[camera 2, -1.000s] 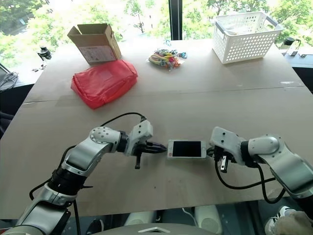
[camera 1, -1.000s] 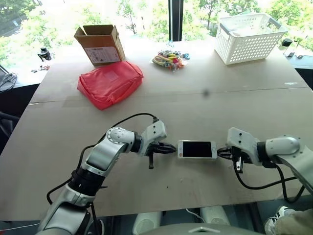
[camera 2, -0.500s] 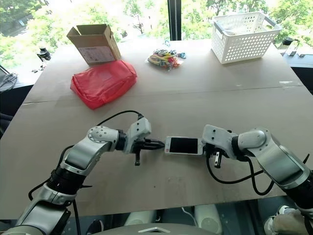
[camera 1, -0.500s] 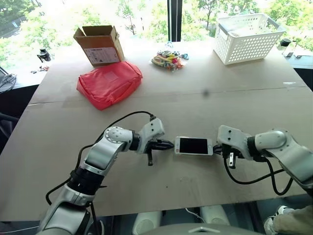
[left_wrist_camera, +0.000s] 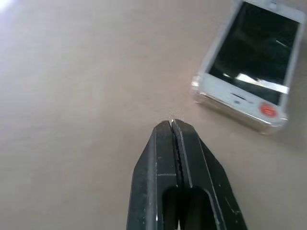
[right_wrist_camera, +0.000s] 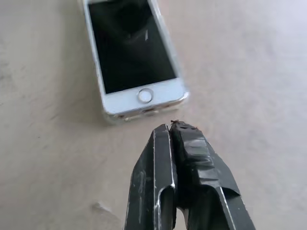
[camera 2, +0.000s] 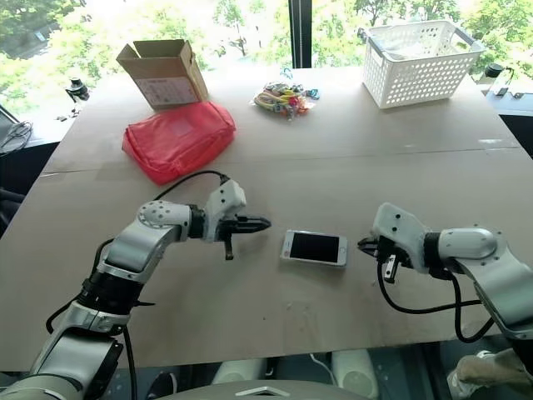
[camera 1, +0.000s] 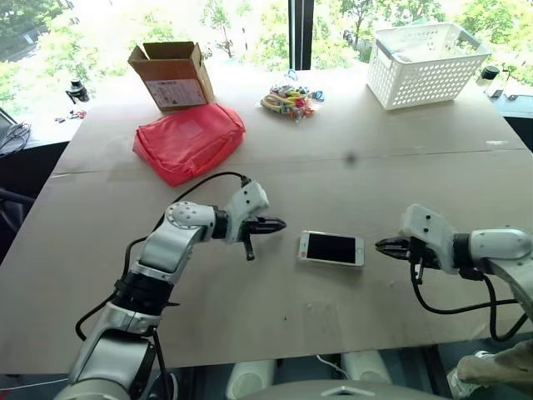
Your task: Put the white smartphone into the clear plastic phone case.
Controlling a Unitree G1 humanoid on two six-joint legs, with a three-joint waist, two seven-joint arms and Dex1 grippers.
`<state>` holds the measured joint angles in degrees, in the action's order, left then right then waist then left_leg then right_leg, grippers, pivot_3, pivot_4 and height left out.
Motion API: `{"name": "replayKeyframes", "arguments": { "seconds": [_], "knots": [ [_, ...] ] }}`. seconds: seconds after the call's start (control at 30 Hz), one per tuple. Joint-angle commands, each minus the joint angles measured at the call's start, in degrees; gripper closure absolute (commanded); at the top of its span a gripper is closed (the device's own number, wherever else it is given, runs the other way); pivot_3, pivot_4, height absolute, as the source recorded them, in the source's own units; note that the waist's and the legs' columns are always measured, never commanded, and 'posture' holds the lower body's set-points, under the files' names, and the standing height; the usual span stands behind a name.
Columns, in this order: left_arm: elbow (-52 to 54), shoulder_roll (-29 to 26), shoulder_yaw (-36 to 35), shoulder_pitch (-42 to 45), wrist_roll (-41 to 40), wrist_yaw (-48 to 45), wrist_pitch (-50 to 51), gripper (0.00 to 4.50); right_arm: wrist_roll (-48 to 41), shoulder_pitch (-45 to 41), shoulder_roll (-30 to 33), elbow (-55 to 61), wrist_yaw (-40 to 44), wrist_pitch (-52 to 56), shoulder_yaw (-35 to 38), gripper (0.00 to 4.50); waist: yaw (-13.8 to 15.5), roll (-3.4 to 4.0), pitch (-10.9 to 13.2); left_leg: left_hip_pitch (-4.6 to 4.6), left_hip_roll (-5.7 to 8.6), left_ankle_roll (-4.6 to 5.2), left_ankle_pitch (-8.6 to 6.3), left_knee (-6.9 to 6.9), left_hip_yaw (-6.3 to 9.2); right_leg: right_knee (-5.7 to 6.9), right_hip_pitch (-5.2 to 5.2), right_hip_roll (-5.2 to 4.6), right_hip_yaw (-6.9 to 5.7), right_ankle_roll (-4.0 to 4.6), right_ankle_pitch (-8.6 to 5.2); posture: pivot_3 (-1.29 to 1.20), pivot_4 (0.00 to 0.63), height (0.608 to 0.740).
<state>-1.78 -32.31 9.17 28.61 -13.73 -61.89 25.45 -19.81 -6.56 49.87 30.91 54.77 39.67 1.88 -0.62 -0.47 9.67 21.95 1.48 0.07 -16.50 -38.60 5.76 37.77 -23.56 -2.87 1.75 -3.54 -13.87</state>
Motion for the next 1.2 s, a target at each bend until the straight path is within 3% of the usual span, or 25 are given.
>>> {"name": "replayKeyframes", "arguments": {
  "seconds": [0.03, 0.2, 0.3, 0.53, 0.77, 0.87, 1.0, 1.2],
  "knots": [
    [3.0, 4.1, -0.9, 0.9, -4.8, -0.1, 0.1, 4.50, -6.2, 0.8, -5.9, 0.6, -1.8, -3.0, 5.3, 4.41, 0.0, -0.01, 0.0, 0.01, 0.00, 0.00, 0.00, -0.01, 0.01, 0.00, 0.00, 0.00, 0.00, 0.00, 0.00, 0.00, 0.150, 0.740],
    [6.1, 6.3, 2.8, 0.1, -7.2, -2.9, 2.4, 4.50, -11.6, 5.0, -20.3, -2.0, -3.8, -13.3, 6.9, 4.41, -0.2, -0.04, 0.0, -0.01, -0.04, -0.07, 0.04, -0.01, -0.02, 0.07, -0.06, 0.11, 0.08, 0.01, 0.00, 0.00, 0.150, 0.740],
    [5.4, 6.0, 5.8, 0.2, -6.1, -4.3, 2.5, 4.50, -11.0, 8.6, -25.3, -5.6, -1.8, -20.8, 5.3, 4.41, -0.1, -0.02, 0.0, -0.06, -0.04, -0.07, 0.04, 0.02, -0.06, 0.11, -0.04, 0.10, 0.15, 0.01, 0.00, 0.00, 0.150, 0.740],
    [-0.1, 2.3, 10.6, -0.1, 0.7, -5.9, -2.6, 4.50, -8.2, 12.5, -26.9, -15.5, 3.3, -31.3, 1.9, 4.41, -0.5, -0.01, 0.0, -0.26, 0.12, -0.02, 0.02, 0.00, -0.32, 0.20, -0.02, 0.17, 0.47, 0.00, 0.00, 0.00, 0.150, 0.740],
    [-1.6, 2.7, 11.0, -0.1, 2.2, -5.0, -4.3, 4.50, -1.6, 10.8, -26.9, -31.7, 7.3, -38.5, -4.3, 4.41, -0.4, -0.01, -0.1, -0.27, 0.09, -0.03, 0.02, 0.01, -0.36, 0.19, -0.02, 0.17, 0.52, 0.01, 0.00, 0.00, 0.150, 0.740],
    [-1.0, 2.5, 11.2, -0.2, 2.6, -5.1, -4.5, 4.50, 1.4, 10.3, -26.0, -35.9, 5.6, -36.9, -6.7, 4.41, -0.6, -0.13, -0.2, -0.57, 0.04, -0.01, 0.01, 0.02, -0.48, 0.20, 0.20, 0.21, 0.61, 0.01, 0.00, 0.00, 0.150, 0.740],
    [-0.6, 2.4, 11.3, -0.8, 3.0, -5.1, -4.5, 4.50, 3.2, 8.9, -25.5, -38.9, 2.8, -31.6, -8.8, 4.41, -0.9, -0.33, -0.3, -1.84, -0.11, 0.01, -0.01, 0.24, -0.60, -0.02, 1.43, 0.34, 0.63, -0.11, -0.14, 0.00, 0.150, 0.740],
    [0.9, 2.7, 11.2, -1.4, 3.0, -4.7, -3.4, 4.50, 6.2, 8.0, -20.2, -37.0, -0.4, -14.5, -15.9, 4.41, -1.6, -1.00, -1.7, -2.46, -0.39, 0.00, -0.02, 0.28, -0.55, -0.09, 2.04, 0.45, 0.73, 0.00, -0.33, 0.00, 0.150, 0.740]
  ]
}}
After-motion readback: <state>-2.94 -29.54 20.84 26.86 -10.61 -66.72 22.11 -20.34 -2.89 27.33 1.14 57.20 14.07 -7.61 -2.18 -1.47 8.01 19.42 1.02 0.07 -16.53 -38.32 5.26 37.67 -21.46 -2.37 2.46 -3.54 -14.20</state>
